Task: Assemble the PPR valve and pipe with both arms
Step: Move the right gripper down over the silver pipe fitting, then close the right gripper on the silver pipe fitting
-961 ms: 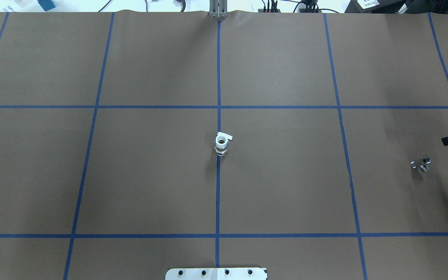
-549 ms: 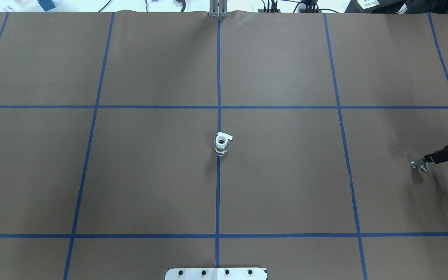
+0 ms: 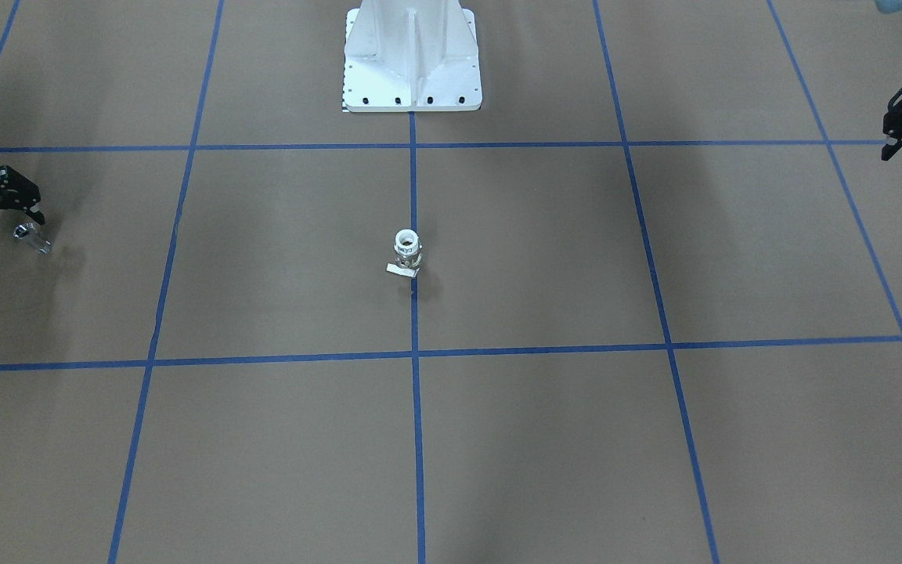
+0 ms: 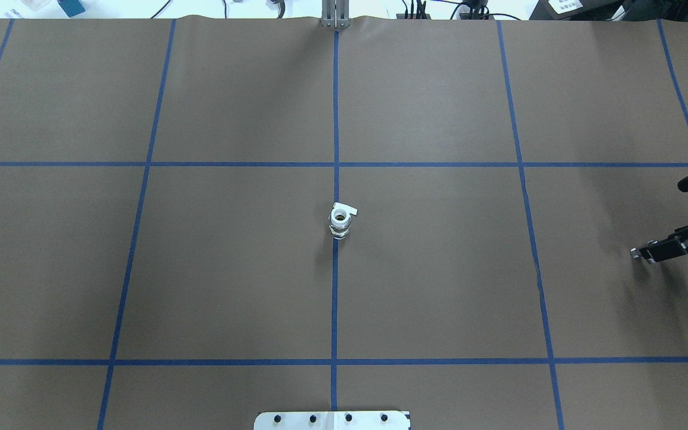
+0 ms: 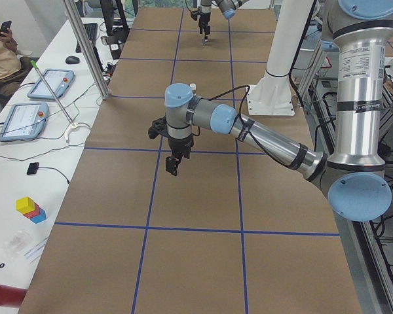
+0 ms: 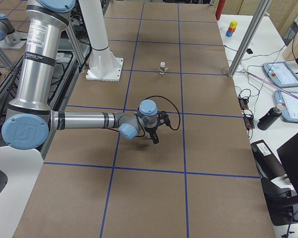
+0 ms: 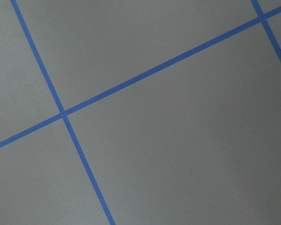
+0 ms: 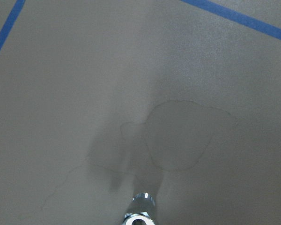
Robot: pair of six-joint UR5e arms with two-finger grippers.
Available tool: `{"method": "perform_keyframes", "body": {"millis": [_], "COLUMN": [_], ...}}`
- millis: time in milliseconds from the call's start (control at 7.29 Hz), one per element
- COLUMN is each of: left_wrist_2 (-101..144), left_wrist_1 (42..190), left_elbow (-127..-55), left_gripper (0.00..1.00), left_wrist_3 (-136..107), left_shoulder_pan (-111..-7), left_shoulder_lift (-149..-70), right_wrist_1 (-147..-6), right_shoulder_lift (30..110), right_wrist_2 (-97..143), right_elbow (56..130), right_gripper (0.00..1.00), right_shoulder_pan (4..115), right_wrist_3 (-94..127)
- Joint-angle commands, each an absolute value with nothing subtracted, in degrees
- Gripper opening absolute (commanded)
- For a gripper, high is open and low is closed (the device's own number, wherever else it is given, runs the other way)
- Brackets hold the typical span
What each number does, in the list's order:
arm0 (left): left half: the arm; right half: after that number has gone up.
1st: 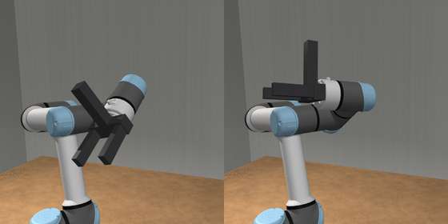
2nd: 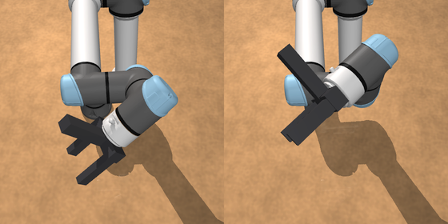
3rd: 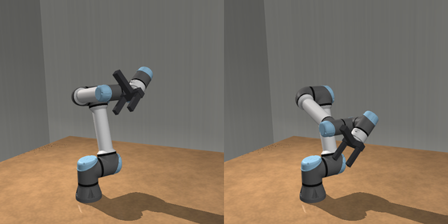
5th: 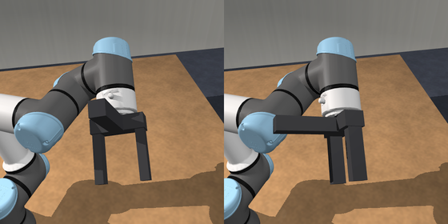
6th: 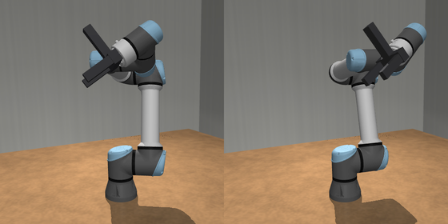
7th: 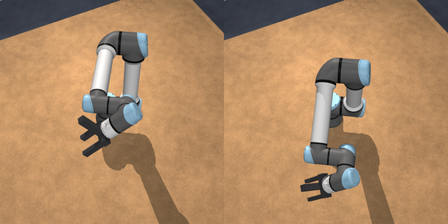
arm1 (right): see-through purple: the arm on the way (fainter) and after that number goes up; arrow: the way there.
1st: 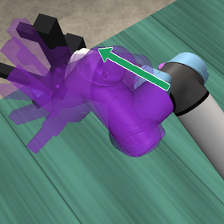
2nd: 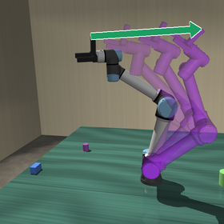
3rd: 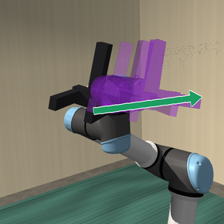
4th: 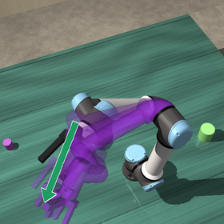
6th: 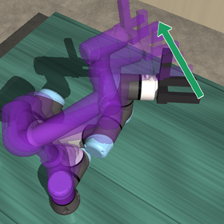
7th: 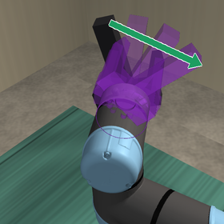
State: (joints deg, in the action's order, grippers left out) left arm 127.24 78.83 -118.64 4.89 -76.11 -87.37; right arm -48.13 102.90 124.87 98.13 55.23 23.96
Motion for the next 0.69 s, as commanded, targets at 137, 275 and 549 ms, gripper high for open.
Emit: {"method": "perform_keyframes", "body": {"millis": [137, 275, 549], "left_wrist_2": [127.3, 127.3, 127.3], "left_wrist_1": [78.8, 78.8, 78.8], "left_elbow": [-118.6, -118.6, -118.6], "left_gripper": [1.0, 1.0, 1.0], "left_wrist_3": [4.9, 4.9, 4.9], "left_shoulder_pan": [-76.1, -76.1, -76.1], "left_shoulder_lift": [-87.4, -87.4, -87.4], "right_wrist_1": [-48.2, -48.1, -48.2], "right_shoulder_lift": [102.2, 102.2, 102.5], "right_wrist_2": [121.6, 121.6, 121.7], "right_elbow": [97.9, 97.7, 97.7], "right_gripper": [0.8, 0.5, 0.0], "right_shoulder_pan": [51.9, 51.8, 51.9], "right_wrist_3": [26.5, 26.4, 26.1]}}
